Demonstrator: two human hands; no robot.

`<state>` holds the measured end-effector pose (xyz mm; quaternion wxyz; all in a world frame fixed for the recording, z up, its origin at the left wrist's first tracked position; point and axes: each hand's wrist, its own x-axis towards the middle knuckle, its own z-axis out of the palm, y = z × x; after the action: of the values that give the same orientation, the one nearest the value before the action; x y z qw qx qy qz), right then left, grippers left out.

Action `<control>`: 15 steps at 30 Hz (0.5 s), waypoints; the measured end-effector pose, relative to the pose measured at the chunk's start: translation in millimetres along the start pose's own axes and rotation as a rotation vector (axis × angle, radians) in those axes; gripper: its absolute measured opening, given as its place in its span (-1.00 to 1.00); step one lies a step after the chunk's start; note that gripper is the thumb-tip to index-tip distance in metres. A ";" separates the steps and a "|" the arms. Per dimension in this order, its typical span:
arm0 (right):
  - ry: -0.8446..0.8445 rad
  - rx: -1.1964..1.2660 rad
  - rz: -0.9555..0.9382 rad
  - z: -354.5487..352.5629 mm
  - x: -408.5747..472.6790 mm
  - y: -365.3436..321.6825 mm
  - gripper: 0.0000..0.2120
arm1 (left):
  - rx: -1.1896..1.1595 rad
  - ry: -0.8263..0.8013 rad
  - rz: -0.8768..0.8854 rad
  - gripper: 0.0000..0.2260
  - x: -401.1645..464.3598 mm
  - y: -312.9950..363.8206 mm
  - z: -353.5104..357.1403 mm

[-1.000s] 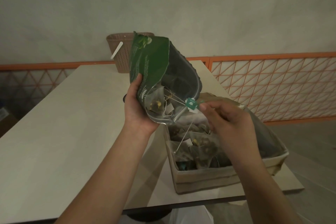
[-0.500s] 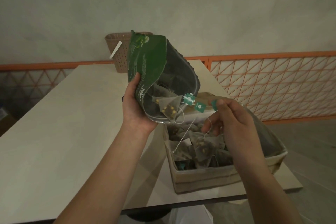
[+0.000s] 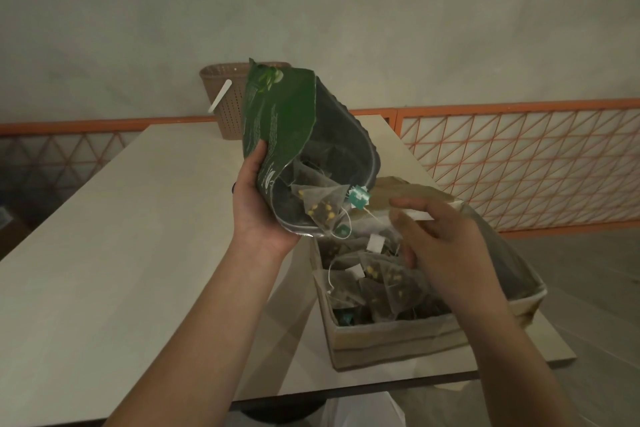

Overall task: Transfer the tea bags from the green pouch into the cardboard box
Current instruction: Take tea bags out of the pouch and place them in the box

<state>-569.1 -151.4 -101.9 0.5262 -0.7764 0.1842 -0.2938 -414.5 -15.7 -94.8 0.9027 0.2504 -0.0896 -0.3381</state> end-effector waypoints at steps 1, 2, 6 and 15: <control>-0.002 0.017 0.002 1.0 -0.1 -1.4 -0.81 | -0.002 0.001 0.004 -0.50 -0.1 0.0 0.1; -0.012 0.024 0.003 1.4 -0.6 -2.1 -0.73 | -0.003 0.001 0.007 -0.51 -0.4 0.0 0.5; -0.046 0.021 -0.012 2.9 -2.9 -6.0 -0.65 | 0.002 -0.007 0.015 -0.52 -1.5 1.7 1.1; -0.001 -0.184 -0.203 -14.7 7.9 -18.7 -0.95 | 0.011 -0.011 0.032 -0.48 2.2 -0.2 -0.7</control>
<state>-573.0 -159.4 -78.5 0.4206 -0.8362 0.1304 -0.3270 -412.7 -17.0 -95.5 0.9060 0.2522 -0.1006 -0.3247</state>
